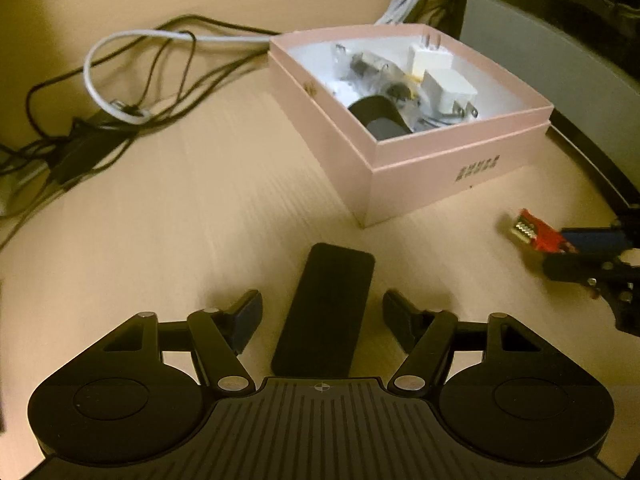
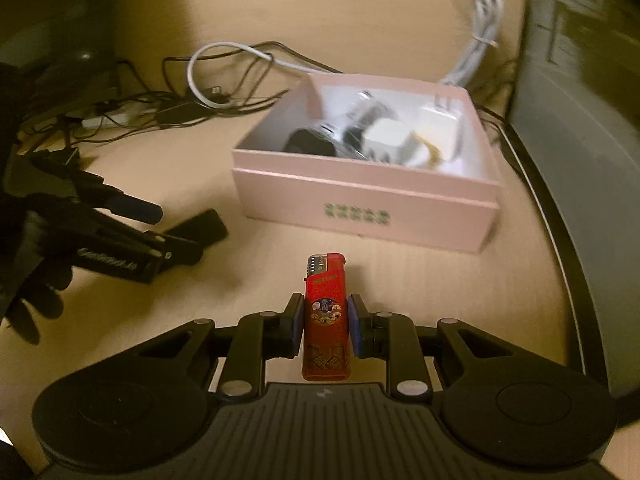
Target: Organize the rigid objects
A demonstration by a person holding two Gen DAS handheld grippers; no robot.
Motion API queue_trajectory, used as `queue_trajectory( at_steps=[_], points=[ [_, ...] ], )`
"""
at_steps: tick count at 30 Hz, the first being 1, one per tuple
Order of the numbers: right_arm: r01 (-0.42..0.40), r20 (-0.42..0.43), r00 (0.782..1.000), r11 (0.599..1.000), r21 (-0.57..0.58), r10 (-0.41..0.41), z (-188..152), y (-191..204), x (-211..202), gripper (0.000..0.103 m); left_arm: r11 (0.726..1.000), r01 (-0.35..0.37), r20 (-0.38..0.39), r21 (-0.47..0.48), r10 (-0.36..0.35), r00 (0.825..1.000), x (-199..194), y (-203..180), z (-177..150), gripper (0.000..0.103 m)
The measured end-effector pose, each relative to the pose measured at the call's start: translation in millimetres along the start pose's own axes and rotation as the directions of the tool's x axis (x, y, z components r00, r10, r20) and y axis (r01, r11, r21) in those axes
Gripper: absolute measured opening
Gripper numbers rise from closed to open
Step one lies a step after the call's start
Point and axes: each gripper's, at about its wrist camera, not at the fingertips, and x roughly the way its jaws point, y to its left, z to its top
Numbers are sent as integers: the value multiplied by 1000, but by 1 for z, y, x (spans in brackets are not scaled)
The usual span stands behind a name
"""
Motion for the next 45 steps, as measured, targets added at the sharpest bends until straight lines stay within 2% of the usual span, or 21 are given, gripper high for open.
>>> queue_trajectory(
  at_steps=[2, 4, 5, 6, 11, 14, 18, 23, 25, 26, 29, 32, 35, 39, 42, 45],
  points=[
    [10, -3, 1000, 1000, 8, -10, -3, -2, -1, 23, 1000, 4, 16, 5, -4, 1000, 1, -2, 0, 75],
    [14, -6, 1000, 1000, 17, -14, -6, -3, -1, 23, 1000, 12, 37, 18, -13, 999, 2, -5, 1, 67],
    [16, -7, 1000, 1000, 20, -16, -7, -3, -1, 23, 999, 18, 50, 28, -20, 999, 1, -6, 0, 54],
    [18, -8, 1000, 1000, 23, -18, -7, -3, -1, 23, 999, 20, 57, 35, -22, 998, -1, -8, 0, 47],
    [22, -6, 1000, 999, 24, -22, -7, -2, -3, 22, 998, 29, 65, 64, -33, 997, -4, -10, -5, 45],
    [20, 3, 1000, 1000, 17, -21, -5, -1, -6, 22, 997, 43, 42, 66, -46, 998, -10, -10, -9, 45],
    [7, 16, 1000, 1000, 10, -7, -1, 0, -15, 22, 992, 99, 27, 80, -101, 994, -33, -14, -16, 44],
    [-3, 53, 999, 1000, -7, 4, 1, 1, -38, 22, 984, 164, 83, 64, -169, 982, -74, -17, -11, 43],
    [-2, 74, 997, 1000, -7, 2, 1, 0, -48, 22, 983, 171, 128, 68, -178, 976, -92, -16, 1, 1],
    [-1, 87, 996, 1000, -5, 2, 1, -1, -55, 22, 982, 177, 156, 59, -185, 970, -100, -14, 10, 8],
    [-3, 125, 992, 1000, 9, 2, 3, -5, -70, 22, 979, 200, 210, 38, -203, 956, -113, -9, 39, 8],
    [6, 162, 987, 1000, 25, -9, 5, -9, -81, 22, 983, 181, 238, 40, -185, 954, -112, -8, 60, 8],
    [27, 166, 986, 999, 38, -33, 2, -13, -82, 22, 981, 194, 186, -7, -189, 964, -97, -6, 63, 10],
    [69, 115, 991, 997, 34, -72, -8, -16, -63, 22, 991, 129, 92, -22, -126, 988, -73, -16, 45, 13],
    [111, 64, 992, 994, 17, -112, -17, -22, -42, 22, 992, 121, 47, -40, -119, 992, -65, -19, 33, 13],
    [143, 30, 989, 990, 14, -143, -21, -31, -24, 22, 992, 118, 38, -36, -117, 992, -66, -22, 23, 14]
  ],
)
